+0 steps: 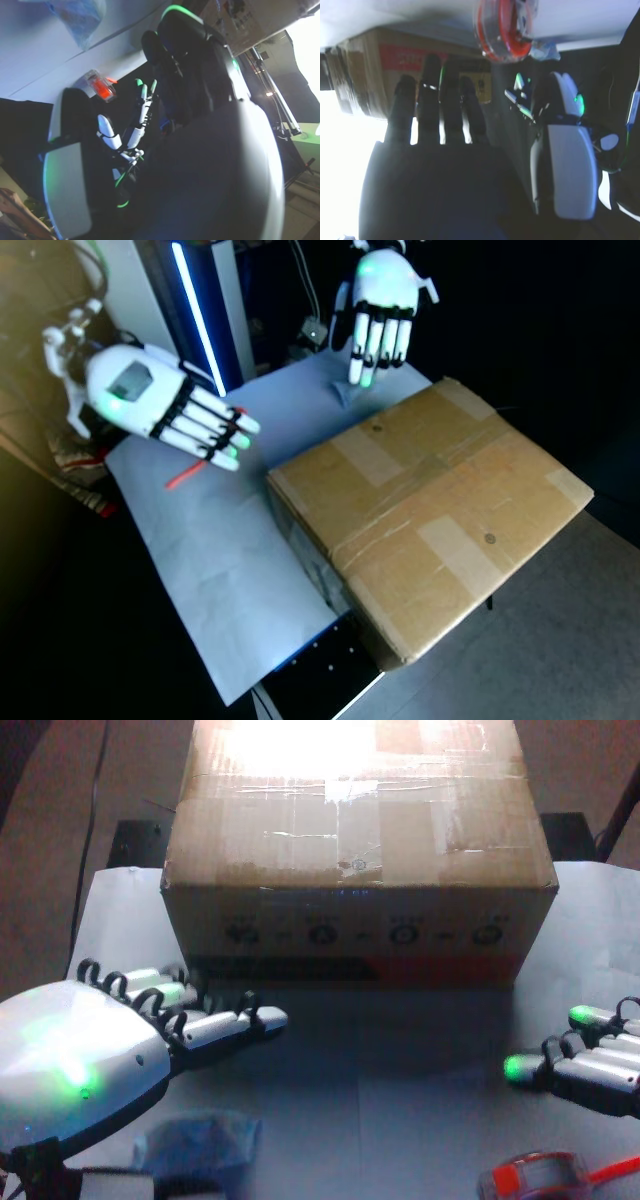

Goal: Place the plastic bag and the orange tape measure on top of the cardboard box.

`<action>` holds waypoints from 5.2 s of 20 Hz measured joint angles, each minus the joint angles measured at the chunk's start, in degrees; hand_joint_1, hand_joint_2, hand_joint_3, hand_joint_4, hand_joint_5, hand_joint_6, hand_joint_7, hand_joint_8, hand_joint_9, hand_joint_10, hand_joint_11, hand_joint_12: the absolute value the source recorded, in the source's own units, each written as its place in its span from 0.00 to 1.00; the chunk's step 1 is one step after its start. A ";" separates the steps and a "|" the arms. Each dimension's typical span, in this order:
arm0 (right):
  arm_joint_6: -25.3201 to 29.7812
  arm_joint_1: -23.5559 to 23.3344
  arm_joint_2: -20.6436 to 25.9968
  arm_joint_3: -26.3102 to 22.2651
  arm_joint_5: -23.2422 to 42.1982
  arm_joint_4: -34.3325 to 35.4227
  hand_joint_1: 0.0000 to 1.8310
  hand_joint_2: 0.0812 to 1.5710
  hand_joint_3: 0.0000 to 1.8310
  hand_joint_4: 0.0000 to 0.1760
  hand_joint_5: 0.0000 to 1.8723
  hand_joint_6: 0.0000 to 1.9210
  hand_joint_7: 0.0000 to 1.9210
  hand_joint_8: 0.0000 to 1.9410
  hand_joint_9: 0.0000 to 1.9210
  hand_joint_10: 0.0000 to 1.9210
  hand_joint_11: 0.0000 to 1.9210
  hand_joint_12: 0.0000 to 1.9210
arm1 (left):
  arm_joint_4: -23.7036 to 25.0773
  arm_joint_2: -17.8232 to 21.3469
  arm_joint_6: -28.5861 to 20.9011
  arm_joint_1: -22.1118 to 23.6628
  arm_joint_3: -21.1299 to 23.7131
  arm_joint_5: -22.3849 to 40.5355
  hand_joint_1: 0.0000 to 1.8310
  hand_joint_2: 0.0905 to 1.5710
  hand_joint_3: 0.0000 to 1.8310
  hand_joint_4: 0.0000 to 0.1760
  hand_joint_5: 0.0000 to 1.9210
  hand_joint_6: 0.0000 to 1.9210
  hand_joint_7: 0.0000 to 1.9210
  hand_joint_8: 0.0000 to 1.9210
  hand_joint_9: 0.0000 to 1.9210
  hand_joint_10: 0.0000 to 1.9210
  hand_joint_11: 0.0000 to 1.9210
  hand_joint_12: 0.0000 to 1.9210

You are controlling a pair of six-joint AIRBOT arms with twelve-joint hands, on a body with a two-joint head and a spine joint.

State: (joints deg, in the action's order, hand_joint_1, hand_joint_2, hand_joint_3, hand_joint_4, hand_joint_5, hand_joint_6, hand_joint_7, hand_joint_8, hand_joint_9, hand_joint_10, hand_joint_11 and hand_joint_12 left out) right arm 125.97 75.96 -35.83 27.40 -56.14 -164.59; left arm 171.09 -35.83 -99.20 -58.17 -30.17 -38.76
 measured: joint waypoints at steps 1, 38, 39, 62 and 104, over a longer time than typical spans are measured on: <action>0.00 0.02 -0.02 0.00 0.20 -0.15 0.37 0.52 0.00 0.00 0.22 0.06 0.23 0.04 0.10 0.42 0.00 0.78 | 0.13 0.00 -0.17 0.00 0.02 -0.20 0.29 0.58 0.00 0.67 0.02 0.00 0.04 0.00 0.01 0.05 0.00 0.47; -2.78 1.42 -11.72 7.02 -2.40 5.90 0.64 0.75 0.00 0.00 0.43 0.58 0.39 0.74 0.33 0.78 0.28 0.93 | -11.61 -10.58 -0.70 -10.38 -6.88 -3.04 0.49 0.67 0.00 0.11 0.33 0.03 0.22 0.03 0.02 0.52 0.00 0.91; -2.73 1.40 -11.78 7.06 -2.56 6.10 0.66 0.74 0.00 0.00 0.46 0.53 0.44 0.73 0.41 0.76 0.38 0.92 | -11.37 -11.13 -0.76 -10.38 -7.21 -3.34 0.51 0.68 0.00 0.06 0.35 0.04 0.24 0.04 0.03 0.54 0.00 0.92; -3.13 -0.35 -6.82 3.72 -5.09 4.22 0.75 0.73 0.00 0.00 0.46 0.46 0.41 0.70 0.46 0.72 0.45 0.80 | -10.25 -12.46 -4.92 -6.62 -9.64 -8.76 0.74 0.75 0.00 0.00 0.38 0.62 0.38 0.69 0.44 0.73 0.36 0.74; -8.61 -29.75 -14.05 23.87 -24.37 -1.36 0.70 0.67 0.00 0.00 0.56 0.33 0.59 0.54 0.67 0.66 0.60 0.84 | -0.28 -20.48 -9.25 25.68 -26.03 -14.43 0.75 0.71 0.00 0.00 0.41 0.54 0.48 0.57 0.48 0.70 0.45 0.80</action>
State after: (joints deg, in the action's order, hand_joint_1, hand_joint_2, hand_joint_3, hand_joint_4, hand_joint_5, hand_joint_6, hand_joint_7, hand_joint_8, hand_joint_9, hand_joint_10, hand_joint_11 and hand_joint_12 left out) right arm 117.36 46.22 -49.89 51.27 -80.51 -165.95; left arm 170.80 -56.31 -108.44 -32.49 -56.21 -53.19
